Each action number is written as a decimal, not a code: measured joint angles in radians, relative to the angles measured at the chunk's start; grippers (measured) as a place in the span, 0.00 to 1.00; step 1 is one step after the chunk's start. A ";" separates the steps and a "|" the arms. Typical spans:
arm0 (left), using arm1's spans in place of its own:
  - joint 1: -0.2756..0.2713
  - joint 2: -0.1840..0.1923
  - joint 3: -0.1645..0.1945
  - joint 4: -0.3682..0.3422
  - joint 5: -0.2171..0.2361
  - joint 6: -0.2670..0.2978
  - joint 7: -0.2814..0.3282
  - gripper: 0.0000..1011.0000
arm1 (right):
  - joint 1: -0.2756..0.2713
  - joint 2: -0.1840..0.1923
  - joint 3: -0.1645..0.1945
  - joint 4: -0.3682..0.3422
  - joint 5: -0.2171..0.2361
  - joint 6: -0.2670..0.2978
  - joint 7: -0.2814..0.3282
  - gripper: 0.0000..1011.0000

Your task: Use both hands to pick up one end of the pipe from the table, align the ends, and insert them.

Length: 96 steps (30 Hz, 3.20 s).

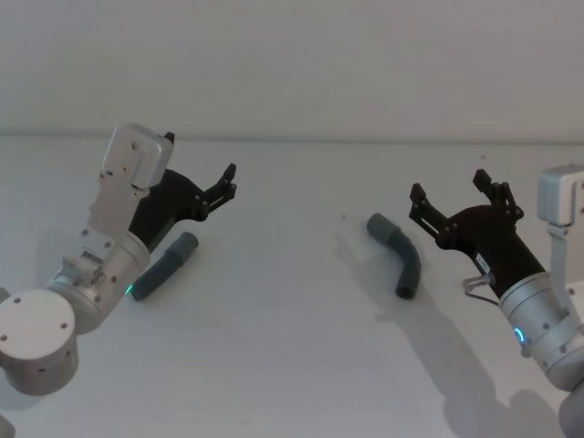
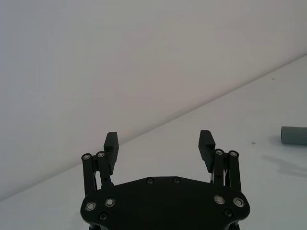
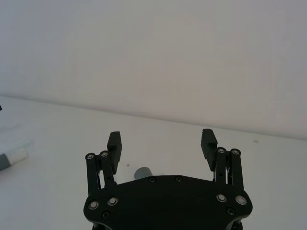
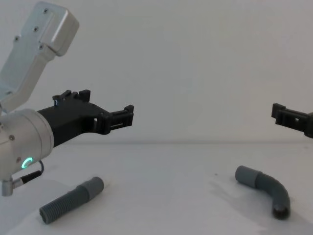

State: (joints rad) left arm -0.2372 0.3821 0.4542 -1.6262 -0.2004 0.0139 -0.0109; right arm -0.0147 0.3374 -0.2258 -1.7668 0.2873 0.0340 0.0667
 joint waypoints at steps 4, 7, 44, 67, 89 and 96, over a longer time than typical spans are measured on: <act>0.000 0.000 0.000 0.000 0.000 0.000 0.000 0.99 | 0.000 0.000 0.000 0.000 0.000 0.000 0.000 0.99; 0.000 0.000 0.000 0.000 0.000 0.000 0.000 0.99 | 0.000 0.000 0.000 0.000 0.000 0.000 0.000 0.99; 0.000 0.000 0.000 0.000 0.000 0.000 0.000 0.99 | 0.000 0.000 0.000 0.000 0.000 0.000 0.000 0.99; 0.000 0.000 0.000 0.000 0.000 0.000 0.000 0.99 | 0.000 0.000 0.000 0.000 0.000 0.000 0.000 0.99; -0.002 0.020 -0.024 -0.019 -0.088 0.134 -0.102 0.99 | 0.051 -0.005 -0.023 0.006 -0.041 0.104 -0.003 0.99; -0.011 0.057 -0.039 -0.023 -0.128 0.199 -0.177 0.99 | 0.076 0.003 -0.040 -0.001 -0.064 0.196 -0.002 0.99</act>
State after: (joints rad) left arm -0.2480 0.4396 0.4148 -1.6494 -0.3283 0.2124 -0.1879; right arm 0.0612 0.3405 -0.2662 -1.7682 0.2232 0.2300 0.0645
